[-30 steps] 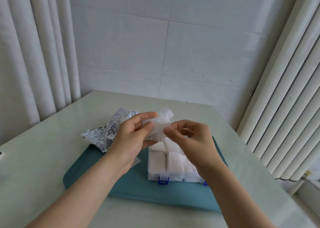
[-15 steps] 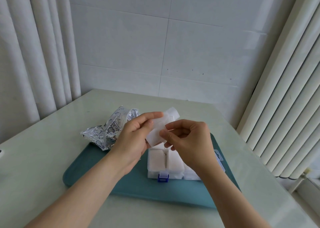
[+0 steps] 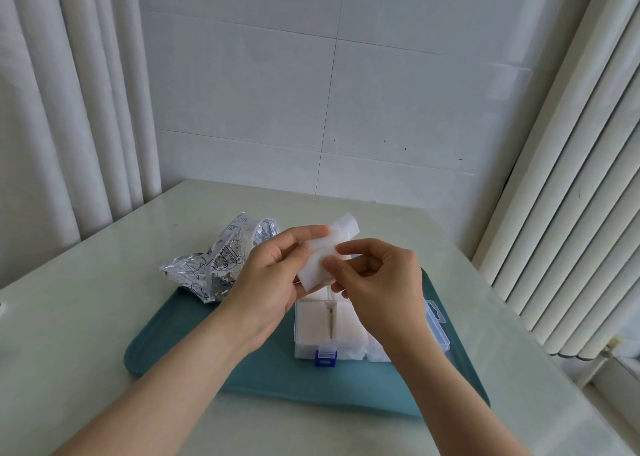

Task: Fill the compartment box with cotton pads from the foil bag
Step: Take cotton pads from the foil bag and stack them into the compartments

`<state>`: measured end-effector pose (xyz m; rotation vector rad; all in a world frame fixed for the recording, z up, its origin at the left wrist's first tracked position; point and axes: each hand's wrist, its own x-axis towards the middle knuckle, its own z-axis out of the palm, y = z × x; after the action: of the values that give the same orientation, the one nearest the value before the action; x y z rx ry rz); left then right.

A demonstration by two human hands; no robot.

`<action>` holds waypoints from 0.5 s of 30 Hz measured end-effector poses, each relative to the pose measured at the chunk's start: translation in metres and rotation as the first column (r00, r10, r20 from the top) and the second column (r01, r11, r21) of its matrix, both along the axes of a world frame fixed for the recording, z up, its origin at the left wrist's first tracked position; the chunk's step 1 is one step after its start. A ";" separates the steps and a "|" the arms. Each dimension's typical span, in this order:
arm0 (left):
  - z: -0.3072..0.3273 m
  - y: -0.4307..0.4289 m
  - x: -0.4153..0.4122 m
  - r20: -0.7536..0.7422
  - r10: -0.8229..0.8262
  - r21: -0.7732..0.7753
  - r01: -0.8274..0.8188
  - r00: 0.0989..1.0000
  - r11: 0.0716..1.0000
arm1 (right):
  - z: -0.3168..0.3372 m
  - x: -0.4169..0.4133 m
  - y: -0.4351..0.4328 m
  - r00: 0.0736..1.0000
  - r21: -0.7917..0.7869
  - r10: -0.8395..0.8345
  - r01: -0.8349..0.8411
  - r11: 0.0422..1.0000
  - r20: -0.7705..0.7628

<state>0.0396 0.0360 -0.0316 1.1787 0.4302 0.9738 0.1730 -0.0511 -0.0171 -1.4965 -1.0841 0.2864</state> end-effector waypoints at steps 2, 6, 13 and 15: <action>0.000 0.000 0.000 -0.007 0.007 0.014 -0.007 1.000 1.000 | -0.002 0.000 0.001 1.000 -0.001 -0.017 0.017 1.000 0.026; 0.000 -0.001 -0.001 -0.029 0.015 0.066 -0.014 0.999 0.998 | -0.006 0.000 0.003 0.995 -0.014 -0.025 0.026 1.000 0.092; -0.003 0.006 -0.004 -0.097 0.237 0.183 -0.216 0.967 0.959 | 0.008 0.014 -0.004 0.995 -0.002 0.095 -0.095 0.996 -0.015; -0.004 0.009 -0.005 -0.127 0.289 0.231 -0.255 0.949 0.939 | 0.012 0.022 -0.007 0.981 0.069 0.140 -0.132 0.989 -0.135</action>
<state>0.0345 0.0452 -0.0354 1.4224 0.6429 1.1915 0.1955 -0.0581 -0.0050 -1.3318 -1.0751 0.4438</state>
